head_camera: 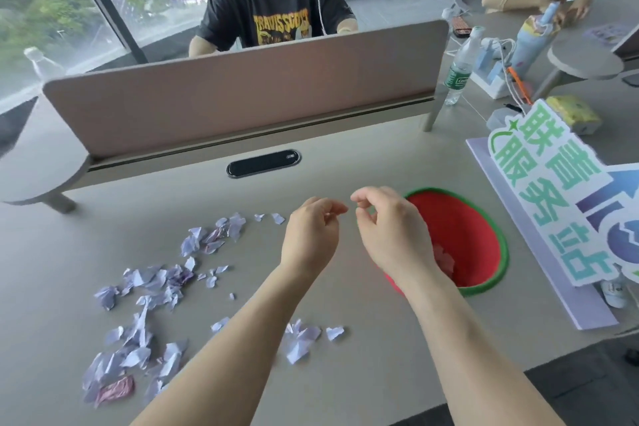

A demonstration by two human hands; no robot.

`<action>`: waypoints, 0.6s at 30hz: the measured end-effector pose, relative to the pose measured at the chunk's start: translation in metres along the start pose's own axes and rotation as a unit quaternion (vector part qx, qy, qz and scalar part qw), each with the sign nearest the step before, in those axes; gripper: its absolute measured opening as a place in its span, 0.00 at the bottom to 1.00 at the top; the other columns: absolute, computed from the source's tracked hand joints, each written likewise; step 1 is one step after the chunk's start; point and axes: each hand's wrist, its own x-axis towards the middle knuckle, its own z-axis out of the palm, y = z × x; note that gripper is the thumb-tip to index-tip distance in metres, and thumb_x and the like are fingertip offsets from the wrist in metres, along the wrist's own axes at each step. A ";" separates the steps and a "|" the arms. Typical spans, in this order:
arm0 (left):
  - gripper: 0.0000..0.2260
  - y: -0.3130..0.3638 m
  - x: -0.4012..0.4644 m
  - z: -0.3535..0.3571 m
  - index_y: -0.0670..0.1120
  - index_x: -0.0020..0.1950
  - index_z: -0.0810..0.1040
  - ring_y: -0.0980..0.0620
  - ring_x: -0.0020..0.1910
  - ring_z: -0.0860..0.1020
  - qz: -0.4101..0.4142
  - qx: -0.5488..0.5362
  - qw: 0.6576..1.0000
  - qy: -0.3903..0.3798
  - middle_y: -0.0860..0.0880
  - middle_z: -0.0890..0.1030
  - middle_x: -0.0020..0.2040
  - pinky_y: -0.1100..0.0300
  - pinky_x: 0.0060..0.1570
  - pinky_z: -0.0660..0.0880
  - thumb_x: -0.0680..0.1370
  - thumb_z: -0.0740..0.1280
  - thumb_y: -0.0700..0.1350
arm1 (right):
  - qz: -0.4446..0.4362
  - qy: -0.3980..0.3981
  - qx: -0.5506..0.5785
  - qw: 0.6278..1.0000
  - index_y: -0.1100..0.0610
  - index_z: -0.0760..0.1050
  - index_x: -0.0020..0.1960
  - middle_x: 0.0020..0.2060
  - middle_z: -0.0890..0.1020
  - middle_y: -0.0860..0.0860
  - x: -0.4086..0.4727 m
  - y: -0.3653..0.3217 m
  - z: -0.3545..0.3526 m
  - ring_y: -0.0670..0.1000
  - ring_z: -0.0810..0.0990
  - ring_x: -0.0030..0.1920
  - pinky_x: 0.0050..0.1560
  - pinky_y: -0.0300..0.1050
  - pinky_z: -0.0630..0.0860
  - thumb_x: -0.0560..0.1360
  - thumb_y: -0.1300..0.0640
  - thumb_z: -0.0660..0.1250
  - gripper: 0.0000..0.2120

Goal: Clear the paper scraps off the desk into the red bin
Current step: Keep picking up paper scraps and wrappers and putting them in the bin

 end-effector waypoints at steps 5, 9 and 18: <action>0.14 -0.056 -0.014 -0.042 0.49 0.52 0.82 0.52 0.48 0.79 -0.060 0.038 0.997 0.024 0.52 0.81 0.51 0.64 0.48 0.71 0.75 0.61 0.36 | -0.029 -0.158 -0.026 0.987 0.47 0.74 0.60 0.56 0.78 0.46 -0.013 -0.027 0.063 0.52 0.78 0.54 0.50 0.47 0.75 0.75 0.56 0.61 0.14; 0.17 -0.113 -0.037 -0.066 0.50 0.57 0.80 0.53 0.51 0.78 -0.128 0.075 0.989 -0.010 0.52 0.78 0.56 0.63 0.49 0.71 0.75 0.61 0.35 | -0.040 -0.328 -0.092 0.939 0.45 0.67 0.68 0.64 0.73 0.47 -0.031 -0.035 0.121 0.53 0.74 0.62 0.56 0.48 0.73 0.76 0.55 0.62 0.21; 0.24 -0.197 -0.093 -0.080 0.56 0.67 0.70 0.49 0.64 0.68 -0.218 0.165 0.951 -0.145 0.53 0.69 0.66 0.55 0.54 0.74 0.71 0.67 0.47 | -0.070 -0.422 -0.174 0.887 0.46 0.56 0.74 0.74 0.56 0.49 -0.072 -0.038 0.202 0.57 0.61 0.69 0.63 0.52 0.69 0.74 0.46 0.66 0.33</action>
